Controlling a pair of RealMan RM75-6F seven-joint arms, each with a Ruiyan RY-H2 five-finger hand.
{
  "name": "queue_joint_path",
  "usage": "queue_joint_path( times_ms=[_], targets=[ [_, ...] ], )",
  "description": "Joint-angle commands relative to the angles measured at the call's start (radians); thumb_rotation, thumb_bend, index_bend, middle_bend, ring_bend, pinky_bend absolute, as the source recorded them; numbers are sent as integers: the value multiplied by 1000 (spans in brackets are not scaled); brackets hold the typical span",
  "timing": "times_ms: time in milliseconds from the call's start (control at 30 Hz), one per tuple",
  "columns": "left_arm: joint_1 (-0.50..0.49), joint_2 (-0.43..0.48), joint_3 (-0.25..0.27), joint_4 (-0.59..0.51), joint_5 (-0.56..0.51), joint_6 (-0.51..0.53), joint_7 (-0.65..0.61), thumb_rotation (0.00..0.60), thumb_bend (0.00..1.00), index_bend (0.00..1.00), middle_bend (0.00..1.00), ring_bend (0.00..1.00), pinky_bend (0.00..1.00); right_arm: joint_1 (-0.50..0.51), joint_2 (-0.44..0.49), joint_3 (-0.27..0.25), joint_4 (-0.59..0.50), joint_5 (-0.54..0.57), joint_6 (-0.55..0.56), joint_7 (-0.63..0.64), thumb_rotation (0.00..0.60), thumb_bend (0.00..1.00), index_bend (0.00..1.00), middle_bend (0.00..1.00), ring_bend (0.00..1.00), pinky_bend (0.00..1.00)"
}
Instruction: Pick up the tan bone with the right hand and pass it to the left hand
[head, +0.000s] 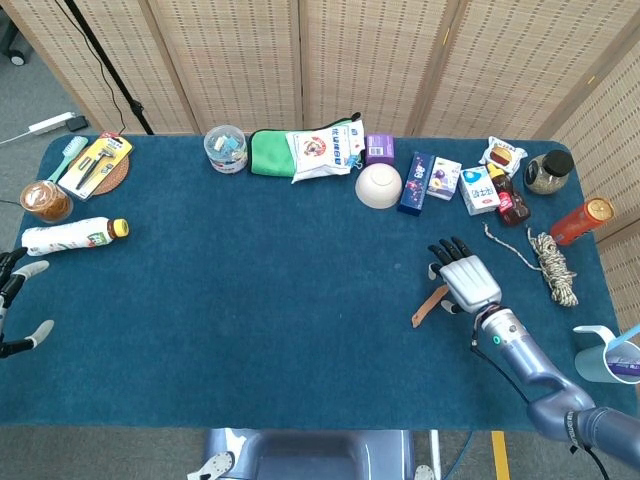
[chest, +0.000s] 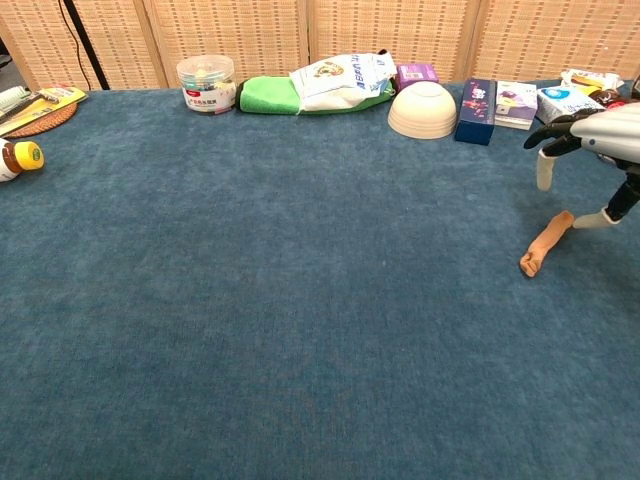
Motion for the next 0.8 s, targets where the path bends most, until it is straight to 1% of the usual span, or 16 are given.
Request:
queue_joint_path(
  times_ms=[33, 333, 567, 800],
  targets=[
    [0, 1, 1, -2, -1, -1, 1, 600, 228, 197, 75, 42, 0, 4, -18, -7, 29, -16, -1, 19, 600, 246, 406, 124, 0, 0],
    [8, 9, 5, -7, -2, 7, 5, 600, 228, 196, 75, 42, 0, 12, -53, -19, 102, -42, -10, 58, 600, 268, 422, 144, 0, 0],
    [14, 14, 8, -11, -1, 13, 4, 600, 228, 197, 75, 42, 0, 22, -68, -25, 140, -51, -25, 66, 600, 271, 437, 145, 0, 0],
    [17, 15, 10, -13, -3, 13, 4, 600, 229, 197, 75, 43, 0, 29, -81, -27, 172, -48, -44, 65, 600, 299, 445, 149, 0, 0]
  ],
)
